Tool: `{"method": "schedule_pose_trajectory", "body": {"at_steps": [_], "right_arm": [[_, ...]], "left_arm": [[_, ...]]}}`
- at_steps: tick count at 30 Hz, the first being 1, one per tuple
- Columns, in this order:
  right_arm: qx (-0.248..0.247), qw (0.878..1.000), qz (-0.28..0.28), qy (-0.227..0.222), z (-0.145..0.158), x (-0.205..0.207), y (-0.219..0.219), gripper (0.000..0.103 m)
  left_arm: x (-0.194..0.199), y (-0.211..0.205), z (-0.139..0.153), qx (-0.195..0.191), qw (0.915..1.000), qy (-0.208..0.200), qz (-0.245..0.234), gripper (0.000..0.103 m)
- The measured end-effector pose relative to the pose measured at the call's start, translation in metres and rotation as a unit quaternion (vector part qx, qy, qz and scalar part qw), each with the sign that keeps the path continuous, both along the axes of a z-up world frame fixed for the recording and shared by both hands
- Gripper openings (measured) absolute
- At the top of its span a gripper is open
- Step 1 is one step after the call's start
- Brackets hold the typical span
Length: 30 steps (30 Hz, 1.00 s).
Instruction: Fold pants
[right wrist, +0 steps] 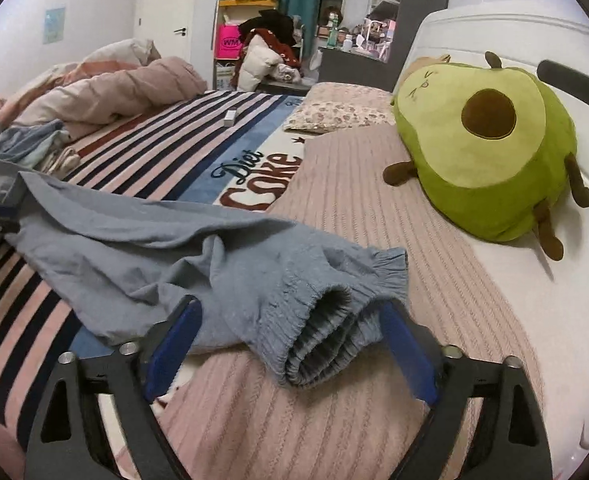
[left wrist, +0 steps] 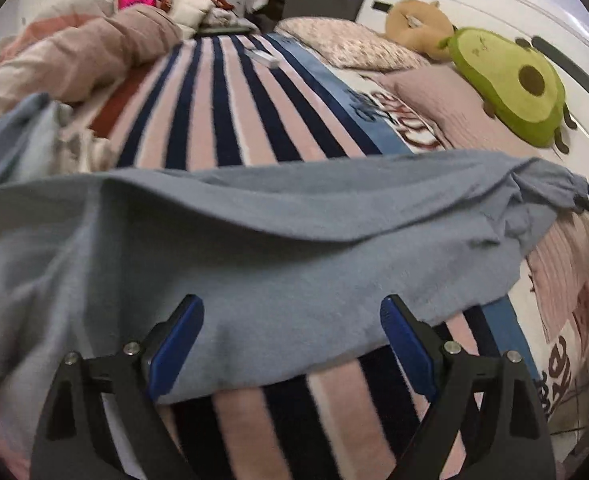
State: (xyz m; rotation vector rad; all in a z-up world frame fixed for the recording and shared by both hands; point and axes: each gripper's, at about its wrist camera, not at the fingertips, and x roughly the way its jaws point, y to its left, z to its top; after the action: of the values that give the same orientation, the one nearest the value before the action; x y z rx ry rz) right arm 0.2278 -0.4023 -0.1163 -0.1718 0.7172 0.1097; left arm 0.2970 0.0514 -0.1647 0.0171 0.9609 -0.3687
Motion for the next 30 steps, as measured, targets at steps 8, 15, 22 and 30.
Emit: {"method": "schedule_pose_trajectory", "body": {"at_steps": [8, 15, 22, 30], "right_arm": [[-0.027, 0.998, -0.029, -0.041, 0.012, 0.038, -0.003, 0.008], [-0.048, 0.995, -0.078, -0.050, 0.011, 0.078, -0.017, 0.008], [-0.060, 0.991, -0.109, -0.041, 0.003, 0.094, -0.026, 0.044], [0.024, 0.997, -0.061, -0.029, 0.005, 0.040, -0.012, 0.076]], "left_arm": [[0.036, -0.011, -0.029, 0.027, 0.9995, 0.015, 0.008, 0.069], [0.073, 0.007, -0.016, 0.043, 0.9957, -0.055, 0.060, 0.067], [0.112, 0.024, 0.002, 0.073, 0.9852, -0.097, 0.121, 0.067], [0.052, 0.030, 0.044, 0.061, 0.9859, -0.119, 0.100, 0.090]]}}
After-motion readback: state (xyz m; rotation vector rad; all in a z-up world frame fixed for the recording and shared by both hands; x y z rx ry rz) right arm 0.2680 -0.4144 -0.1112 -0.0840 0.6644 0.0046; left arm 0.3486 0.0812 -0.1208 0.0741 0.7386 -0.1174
